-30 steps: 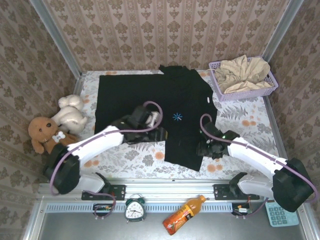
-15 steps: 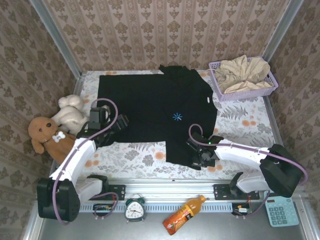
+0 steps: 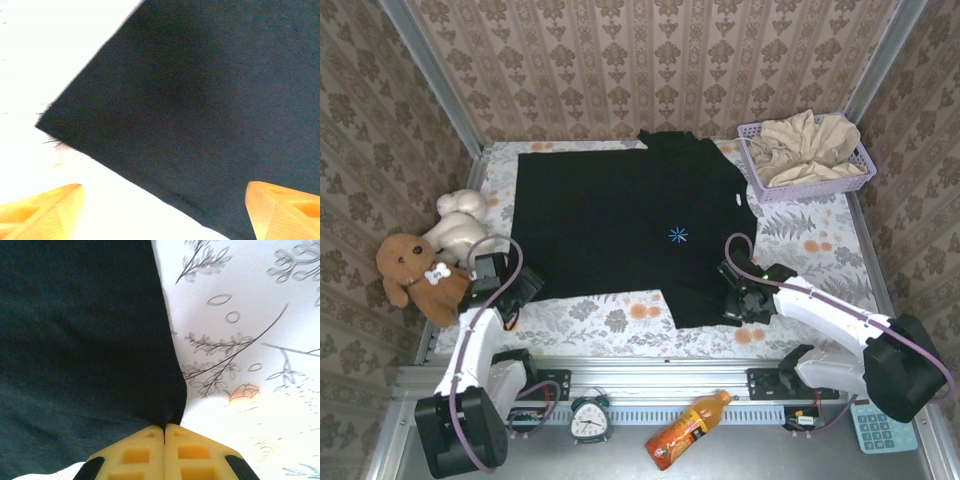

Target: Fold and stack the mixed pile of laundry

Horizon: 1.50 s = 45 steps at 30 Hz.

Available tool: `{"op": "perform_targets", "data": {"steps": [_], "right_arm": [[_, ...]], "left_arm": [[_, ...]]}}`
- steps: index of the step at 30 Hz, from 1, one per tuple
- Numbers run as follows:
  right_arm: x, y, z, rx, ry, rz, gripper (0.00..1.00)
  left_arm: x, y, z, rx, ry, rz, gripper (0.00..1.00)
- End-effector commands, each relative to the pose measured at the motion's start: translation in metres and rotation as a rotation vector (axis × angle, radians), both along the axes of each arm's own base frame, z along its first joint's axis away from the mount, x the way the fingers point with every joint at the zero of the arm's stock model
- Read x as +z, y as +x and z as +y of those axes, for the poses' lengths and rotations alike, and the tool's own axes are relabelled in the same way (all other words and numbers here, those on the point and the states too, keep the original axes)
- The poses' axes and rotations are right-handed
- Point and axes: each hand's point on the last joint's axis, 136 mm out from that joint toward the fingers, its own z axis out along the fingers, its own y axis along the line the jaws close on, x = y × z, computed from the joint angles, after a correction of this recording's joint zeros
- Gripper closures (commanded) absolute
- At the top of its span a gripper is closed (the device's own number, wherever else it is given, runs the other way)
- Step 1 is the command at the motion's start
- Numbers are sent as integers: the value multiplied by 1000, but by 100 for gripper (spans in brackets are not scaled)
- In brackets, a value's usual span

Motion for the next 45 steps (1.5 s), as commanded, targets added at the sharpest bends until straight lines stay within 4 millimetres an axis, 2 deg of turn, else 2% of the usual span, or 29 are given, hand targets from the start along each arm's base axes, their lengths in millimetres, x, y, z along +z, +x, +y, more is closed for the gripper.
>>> {"op": "perform_targets", "data": {"steps": [1,4,8,11,12,13,14,16,18,21,26,30,34,36,39,44,45], "right_arm": [[7,0,-9,6,-14,1,100],[3,1,-4,11,14,4,100],[0,6,3,19,40,-1,100],[1,10,9,25,64,-11,100],[1,10,10,28,72,-15,100],[2,11,12,31,80,-22,100],[4,12,12,34,85,-28,100],[10,16,16,49,101,-53,100],[21,23,19,65,111,-86,100],[44,41,24,77,127,-165,100],[92,89,29,77,169,-315,100],[125,126,32,90,179,-426,100],[158,172,30,85,177,-526,100],[173,202,31,76,191,-584,100],[184,258,28,50,173,-652,100],[194,361,32,34,185,-748,100],[189,378,33,41,185,-750,80]], "left_arm": [[-8,-15,21,125,57,45,18],[-10,-6,29,184,50,19,23],[-21,10,28,224,7,-6,36],[-34,18,23,209,-30,8,52],[-38,20,21,198,-38,15,64],[-42,22,20,187,-41,20,86],[-44,22,19,181,-45,27,100],[-41,25,18,161,-45,21,100],[-30,28,19,149,-35,-3,100],[4,41,24,131,4,-100,100],[70,72,28,102,37,-252,100],[94,96,30,95,40,-312,100],[110,131,35,99,45,-367,100],[114,154,39,103,49,-380,100],[116,198,44,107,37,-397,100],[112,287,42,55,-7,-411,100],[107,301,39,38,-21,-402,100]]}}
